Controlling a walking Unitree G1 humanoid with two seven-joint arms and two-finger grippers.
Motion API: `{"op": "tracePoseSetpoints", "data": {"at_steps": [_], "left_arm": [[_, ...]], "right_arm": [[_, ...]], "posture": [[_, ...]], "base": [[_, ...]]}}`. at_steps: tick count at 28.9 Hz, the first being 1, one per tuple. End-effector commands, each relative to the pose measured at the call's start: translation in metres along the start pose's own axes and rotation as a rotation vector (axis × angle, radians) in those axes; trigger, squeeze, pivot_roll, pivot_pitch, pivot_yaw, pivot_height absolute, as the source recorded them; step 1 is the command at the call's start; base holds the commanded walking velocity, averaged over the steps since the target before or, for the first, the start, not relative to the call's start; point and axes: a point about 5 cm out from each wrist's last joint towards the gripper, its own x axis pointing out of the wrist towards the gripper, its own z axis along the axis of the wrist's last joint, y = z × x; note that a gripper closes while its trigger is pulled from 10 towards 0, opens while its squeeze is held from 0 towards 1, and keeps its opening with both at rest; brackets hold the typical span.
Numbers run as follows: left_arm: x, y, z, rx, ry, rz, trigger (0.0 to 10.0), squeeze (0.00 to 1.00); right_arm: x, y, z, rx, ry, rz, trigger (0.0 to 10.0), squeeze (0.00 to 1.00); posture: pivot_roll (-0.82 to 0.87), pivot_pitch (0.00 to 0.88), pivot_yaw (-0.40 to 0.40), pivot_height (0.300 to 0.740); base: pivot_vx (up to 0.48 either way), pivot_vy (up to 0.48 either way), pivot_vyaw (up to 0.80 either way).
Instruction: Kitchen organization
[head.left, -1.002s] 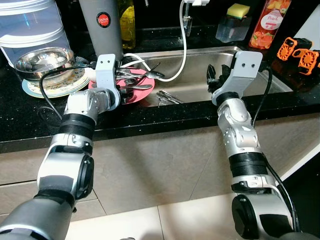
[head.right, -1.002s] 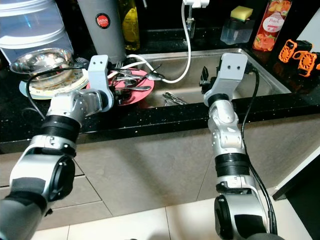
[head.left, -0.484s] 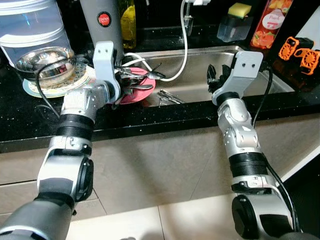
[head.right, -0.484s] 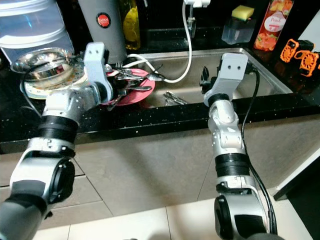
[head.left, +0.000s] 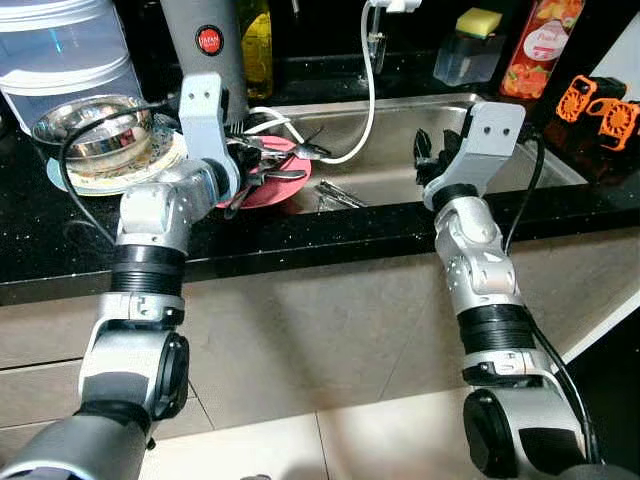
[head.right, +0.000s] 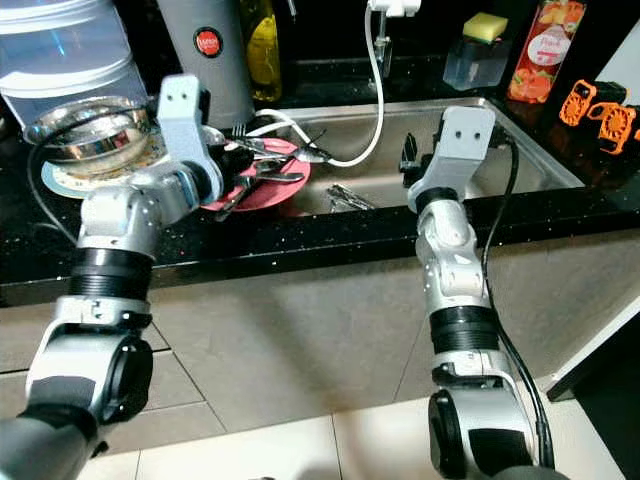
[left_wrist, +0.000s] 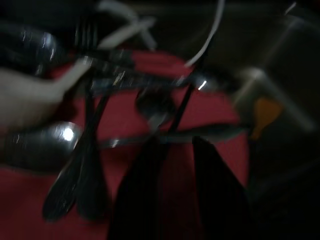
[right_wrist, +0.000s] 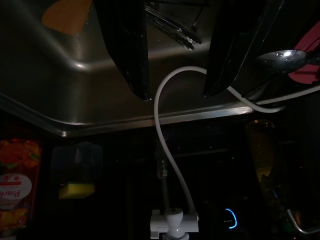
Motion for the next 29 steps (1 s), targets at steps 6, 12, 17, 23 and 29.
{"op": "tracePoseSetpoints", "data": {"at_steps": [6,12,17,23,29], "left_arm": [[0.006,0.002,-0.019,-0.057,0.091,0.018,10.0,1.00],[0.009,0.003,-0.025,-0.081,0.137,0.016,10.0,0.00],[0.012,0.003,-0.032,-0.085,0.172,0.016,0.0,0.00],[0.011,0.003,-0.033,-0.071,0.177,0.018,0.0,0.00],[0.012,0.004,-0.032,-0.072,0.176,0.017,0.0,0.00]], "right_arm": [[0.001,-0.001,0.001,0.000,0.005,0.001,10.0,0.00],[0.000,-0.001,0.001,-0.001,0.005,-0.002,10.0,0.00],[0.000,-0.001,0.001,-0.001,0.004,-0.004,10.0,0.00],[0.000,-0.001,0.001,0.000,0.004,-0.005,10.0,0.00],[0.000,-0.001,0.001,0.002,0.003,-0.003,10.0,0.00]], "posture": [[0.14,0.000,0.006,0.740],[0.14,0.000,0.007,0.740],[0.14,0.000,0.007,0.740],[0.14,0.000,0.009,0.740],[0.14,0.000,0.007,0.740]], "base": [[0.000,0.000,0.00],[0.000,0.000,0.00],[0.000,0.000,0.00],[0.000,0.000,0.00],[0.000,0.000,0.00]]}}
